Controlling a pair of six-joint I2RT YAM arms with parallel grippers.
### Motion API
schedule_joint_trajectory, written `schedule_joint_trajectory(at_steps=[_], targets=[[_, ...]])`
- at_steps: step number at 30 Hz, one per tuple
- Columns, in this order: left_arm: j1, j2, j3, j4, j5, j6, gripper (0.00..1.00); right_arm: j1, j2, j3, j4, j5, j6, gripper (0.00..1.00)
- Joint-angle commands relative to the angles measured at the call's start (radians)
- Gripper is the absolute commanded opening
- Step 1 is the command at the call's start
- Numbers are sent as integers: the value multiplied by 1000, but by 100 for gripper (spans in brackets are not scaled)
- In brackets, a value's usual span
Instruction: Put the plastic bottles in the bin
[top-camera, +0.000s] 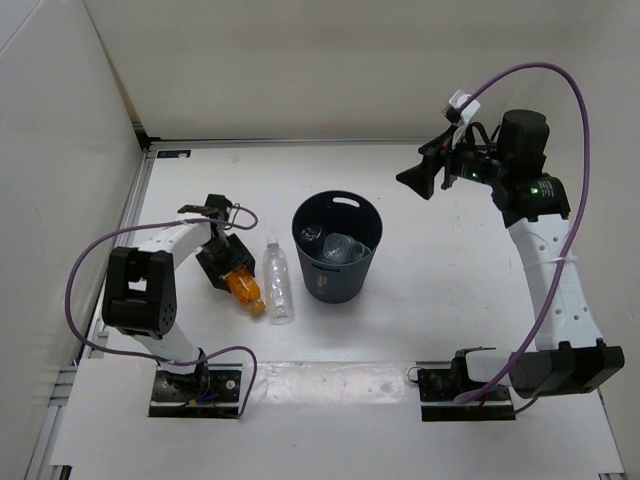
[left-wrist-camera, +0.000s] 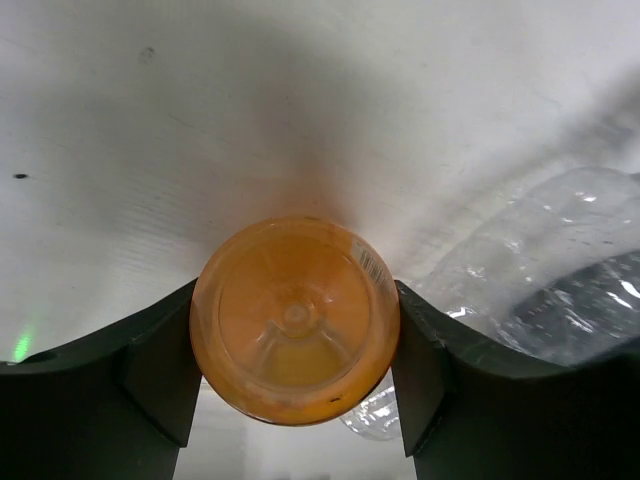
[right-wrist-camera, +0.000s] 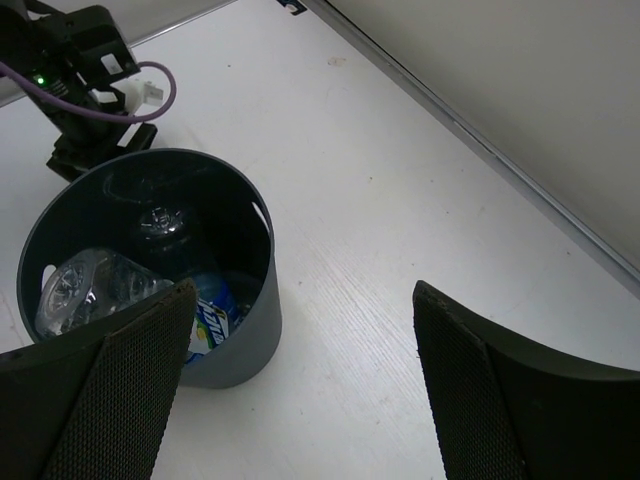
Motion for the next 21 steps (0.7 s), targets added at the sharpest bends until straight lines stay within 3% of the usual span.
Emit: schedule_joint_trajectory(at_steps=[1, 4, 10, 17, 21], targets=[[-5, -40, 91, -47, -50, 28, 42, -6, -11, 39, -14, 3, -9, 90], [-3, -101, 210, -109, -113, 35, 35, -7, -12, 44, -20, 10, -7, 90], [-3, -227, 439, -177, -294, 47, 33, -29, -12, 33, -20, 17, 17, 90], [-11, -240, 813, -131, -343, 150, 32, -36, 0, 32, 8, 22, 42, 90], [-71, -214, 925, -22, -302, 238, 32, -36, 9, 29, 26, 25, 56, 90]])
